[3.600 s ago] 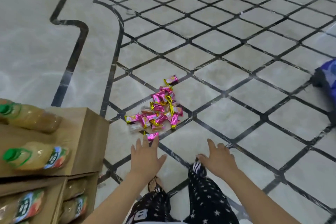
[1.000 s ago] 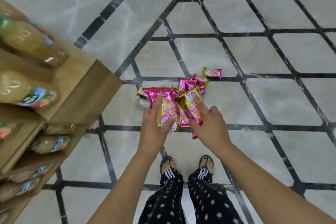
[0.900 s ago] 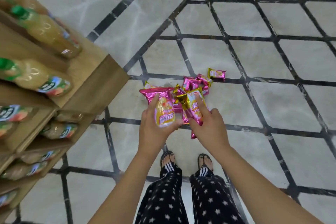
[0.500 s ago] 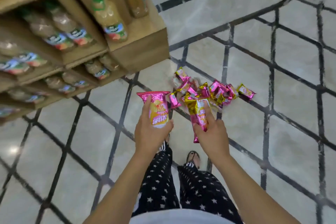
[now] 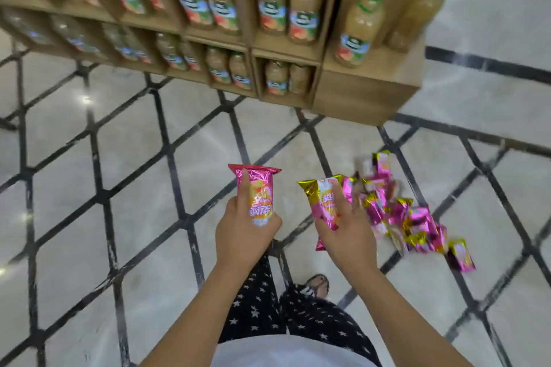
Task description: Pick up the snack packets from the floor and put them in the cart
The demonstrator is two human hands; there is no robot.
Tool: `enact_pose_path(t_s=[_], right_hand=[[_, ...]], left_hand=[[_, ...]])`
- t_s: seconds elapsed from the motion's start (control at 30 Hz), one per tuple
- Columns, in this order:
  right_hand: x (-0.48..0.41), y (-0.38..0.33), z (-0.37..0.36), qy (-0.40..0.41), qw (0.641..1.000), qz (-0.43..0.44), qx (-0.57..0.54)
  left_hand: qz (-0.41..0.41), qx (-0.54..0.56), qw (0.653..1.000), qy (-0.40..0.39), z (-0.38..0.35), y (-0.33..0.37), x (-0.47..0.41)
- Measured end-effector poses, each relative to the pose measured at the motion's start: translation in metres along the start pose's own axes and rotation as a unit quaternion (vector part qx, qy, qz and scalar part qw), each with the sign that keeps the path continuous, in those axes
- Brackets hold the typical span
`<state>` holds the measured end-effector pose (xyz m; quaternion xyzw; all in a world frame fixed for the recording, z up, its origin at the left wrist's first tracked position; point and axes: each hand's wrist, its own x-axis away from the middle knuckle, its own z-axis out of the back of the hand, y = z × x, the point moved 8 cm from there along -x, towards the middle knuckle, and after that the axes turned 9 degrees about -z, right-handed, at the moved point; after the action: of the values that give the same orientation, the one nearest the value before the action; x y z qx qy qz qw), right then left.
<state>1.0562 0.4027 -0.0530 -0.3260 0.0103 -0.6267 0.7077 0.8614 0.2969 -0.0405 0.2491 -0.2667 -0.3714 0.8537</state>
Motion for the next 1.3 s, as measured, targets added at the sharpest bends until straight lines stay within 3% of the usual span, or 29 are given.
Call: enact_pose_path(t_s=[0.4, 0.63, 0.87, 1.3], right_hand=[[-0.054, -0.246, -0.087, -0.075, 0.981, 0.156, 0.084], [-0.066, -0.351, -0.126, -0.102, 0.960, 0.236, 0.109], [-0.135, -0.469, -0.168, -0.123, 0.941, 0.275, 0.152], [-0.214, -0.723, -0.254, -0.220, 0.842, 0.439, 0.225]], left_hand=[[0.083, 0.009, 0.991, 0.108, 0.161, -0.116, -0.067], [0.174, 0.045, 0.967, 0.181, 0.228, -0.176, -0.088], [0.235, 0.054, 0.946, 0.217, 0.288, -0.223, -0.157], [0.385, 0.073, 0.873, 0.289, 0.411, -0.282, -0.259]])
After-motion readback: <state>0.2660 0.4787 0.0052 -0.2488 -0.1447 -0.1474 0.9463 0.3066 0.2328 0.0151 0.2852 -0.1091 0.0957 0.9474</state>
